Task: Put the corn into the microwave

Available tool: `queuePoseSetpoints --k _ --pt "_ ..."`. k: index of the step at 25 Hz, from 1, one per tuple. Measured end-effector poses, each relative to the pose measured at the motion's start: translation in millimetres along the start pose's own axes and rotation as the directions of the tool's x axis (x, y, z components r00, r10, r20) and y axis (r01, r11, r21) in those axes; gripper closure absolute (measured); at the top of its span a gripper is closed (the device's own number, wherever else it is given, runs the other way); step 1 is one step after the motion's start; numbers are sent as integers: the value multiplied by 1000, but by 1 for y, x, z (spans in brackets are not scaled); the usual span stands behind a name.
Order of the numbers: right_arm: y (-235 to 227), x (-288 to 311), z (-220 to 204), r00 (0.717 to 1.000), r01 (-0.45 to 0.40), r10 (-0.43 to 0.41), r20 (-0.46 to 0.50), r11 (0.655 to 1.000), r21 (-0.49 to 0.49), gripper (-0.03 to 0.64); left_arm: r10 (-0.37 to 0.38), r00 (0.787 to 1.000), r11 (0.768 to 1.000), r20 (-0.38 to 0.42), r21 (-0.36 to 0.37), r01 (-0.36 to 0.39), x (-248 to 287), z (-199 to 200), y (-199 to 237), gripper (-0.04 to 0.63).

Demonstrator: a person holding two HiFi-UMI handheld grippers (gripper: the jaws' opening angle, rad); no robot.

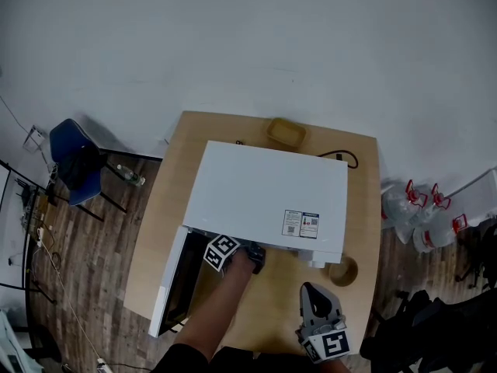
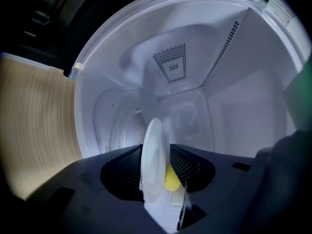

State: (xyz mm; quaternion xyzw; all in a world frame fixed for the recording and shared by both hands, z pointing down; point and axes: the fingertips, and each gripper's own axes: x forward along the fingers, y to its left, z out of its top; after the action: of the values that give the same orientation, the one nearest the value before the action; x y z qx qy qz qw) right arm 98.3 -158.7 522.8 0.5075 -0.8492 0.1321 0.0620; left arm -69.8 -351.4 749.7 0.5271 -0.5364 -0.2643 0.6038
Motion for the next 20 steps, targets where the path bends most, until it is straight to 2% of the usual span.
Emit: queuePoseSetpoints --k 2,5,8,11,16,20 --pt "3 -1 2 1000 -4 4 9 1000 4 557 20 1000 998 -8 57 -19 -2 -1 -1 419" --pt "5 -3 3 1000 -3 3 14 1000 8 557 36 999 989 -7 145 -35 -4 -1 -2 398" --pt "7 -4 6 1000 -13 13 26 1000 12 557 49 999 976 -15 214 -45 -5 -3 -5 349" --pt "8 -3 10 999 -24 24 35 1000 2 557 64 998 957 -13 283 -57 -8 -4 -6 327" --pt "8 -1 12 999 -29 29 38 1000 12 557 68 997 906 -34 422 -47 -10 -9 -10 303" --pt "12 0 10 998 -40 40 45 999 4 557 107 994 838 -37 540 -70 -10 -10 -7 284"
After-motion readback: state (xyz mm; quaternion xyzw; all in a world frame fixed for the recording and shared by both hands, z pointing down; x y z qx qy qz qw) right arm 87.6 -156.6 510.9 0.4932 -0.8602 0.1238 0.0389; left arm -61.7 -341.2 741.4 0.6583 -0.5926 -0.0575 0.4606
